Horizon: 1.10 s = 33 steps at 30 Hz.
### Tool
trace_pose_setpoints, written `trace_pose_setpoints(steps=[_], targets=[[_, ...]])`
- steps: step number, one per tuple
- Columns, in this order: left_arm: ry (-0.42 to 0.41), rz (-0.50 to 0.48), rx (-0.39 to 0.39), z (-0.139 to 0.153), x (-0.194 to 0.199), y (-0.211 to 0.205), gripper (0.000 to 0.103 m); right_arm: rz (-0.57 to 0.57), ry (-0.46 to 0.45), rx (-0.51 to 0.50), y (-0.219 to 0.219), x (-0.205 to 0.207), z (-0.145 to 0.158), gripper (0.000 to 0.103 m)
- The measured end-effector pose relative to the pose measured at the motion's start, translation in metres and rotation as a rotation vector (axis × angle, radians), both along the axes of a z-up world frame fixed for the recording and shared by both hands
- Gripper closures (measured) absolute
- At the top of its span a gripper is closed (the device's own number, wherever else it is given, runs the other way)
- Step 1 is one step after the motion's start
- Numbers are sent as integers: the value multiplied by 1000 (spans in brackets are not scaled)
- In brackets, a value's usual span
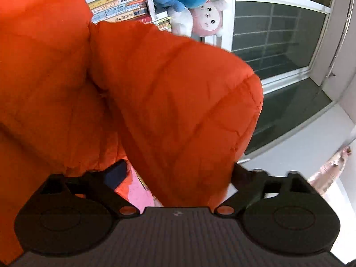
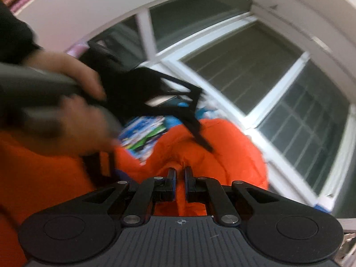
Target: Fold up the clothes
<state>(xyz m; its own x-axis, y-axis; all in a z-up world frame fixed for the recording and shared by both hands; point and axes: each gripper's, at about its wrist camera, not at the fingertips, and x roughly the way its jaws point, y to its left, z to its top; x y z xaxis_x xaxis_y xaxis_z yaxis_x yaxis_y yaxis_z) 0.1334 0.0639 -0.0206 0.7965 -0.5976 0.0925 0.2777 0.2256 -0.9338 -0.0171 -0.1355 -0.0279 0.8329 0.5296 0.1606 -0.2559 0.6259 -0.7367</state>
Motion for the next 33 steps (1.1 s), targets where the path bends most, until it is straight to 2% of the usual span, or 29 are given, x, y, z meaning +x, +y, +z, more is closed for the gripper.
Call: trace_pose_setpoints(steps=[1,3,4,5,6,10,11,12,14,17,19,20,22,23,24,25,26,28,30,33], targets=[[8,15,15,0,2,-1,36,15,34,-15,-1,-1,0,94],[43,53,72,1,4,-2,47,61,121,-16,-9,-3,6,90],[53,66,92,0,3,-1,58,87,167,-7,-14,-4,11,85],[64,79,112,-1,3,0,62,112,215,5,-19,-4,16,70],[77,87,119,-3,4,3,64,136,263,35,-27,-2,24,54],[106,114,139,-6,2,7,67,157,389,143,-53,23,63,32],[112,120,144,-6,2,8,67,146,401,160,-55,37,75,18],[117,126,150,-6,1,8,67,143,422,181,-56,54,87,9],[121,132,164,-9,-3,7,67,137,468,224,-58,90,111,3],[141,130,183,-11,-6,8,67,127,634,278,-50,172,141,0],[157,124,199,-13,-10,8,66,130,749,253,-36,219,147,0],[155,117,216,-11,-14,9,66,125,791,195,-25,237,145,0],[135,105,256,-5,-24,12,57,73,768,88,-5,245,134,13],[118,101,280,-2,-30,13,55,46,756,40,3,245,128,35],[100,103,297,2,-40,17,51,24,744,-2,10,244,121,53],[76,103,298,6,-46,21,46,28,742,-12,10,239,116,54],[52,103,300,11,-52,25,42,32,738,-20,9,233,110,53],[-10,91,274,24,-56,34,25,52,728,-19,7,223,101,44],[-39,87,268,37,-51,40,25,65,730,-9,3,220,98,22],[-32,87,298,50,-36,42,24,23,686,-38,3,221,94,18]])
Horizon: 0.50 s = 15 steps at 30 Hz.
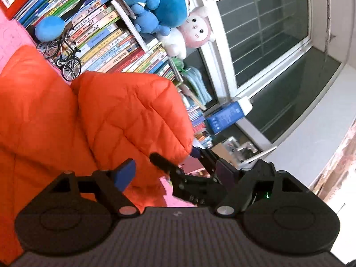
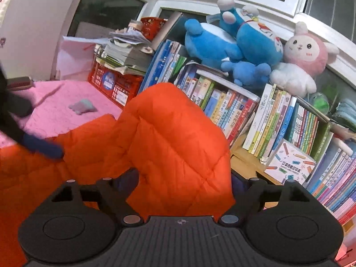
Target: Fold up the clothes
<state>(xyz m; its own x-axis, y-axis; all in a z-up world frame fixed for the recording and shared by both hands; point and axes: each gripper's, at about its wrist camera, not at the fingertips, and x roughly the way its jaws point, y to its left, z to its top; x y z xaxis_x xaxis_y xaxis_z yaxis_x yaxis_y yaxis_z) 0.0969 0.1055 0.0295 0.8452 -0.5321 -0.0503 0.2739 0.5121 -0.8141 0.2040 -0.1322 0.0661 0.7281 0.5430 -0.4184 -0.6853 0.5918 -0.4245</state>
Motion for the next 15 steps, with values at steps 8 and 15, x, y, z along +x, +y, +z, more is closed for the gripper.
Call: trace_pose_setpoints(steps=[8,15], targets=[[58,-16,-144,-18,12,0,24,-188,-444,-85,9,-22,-12,92],[-35,-155,-459,-8,34,8,1,-71,-707,-160,5,-71,-56,91]])
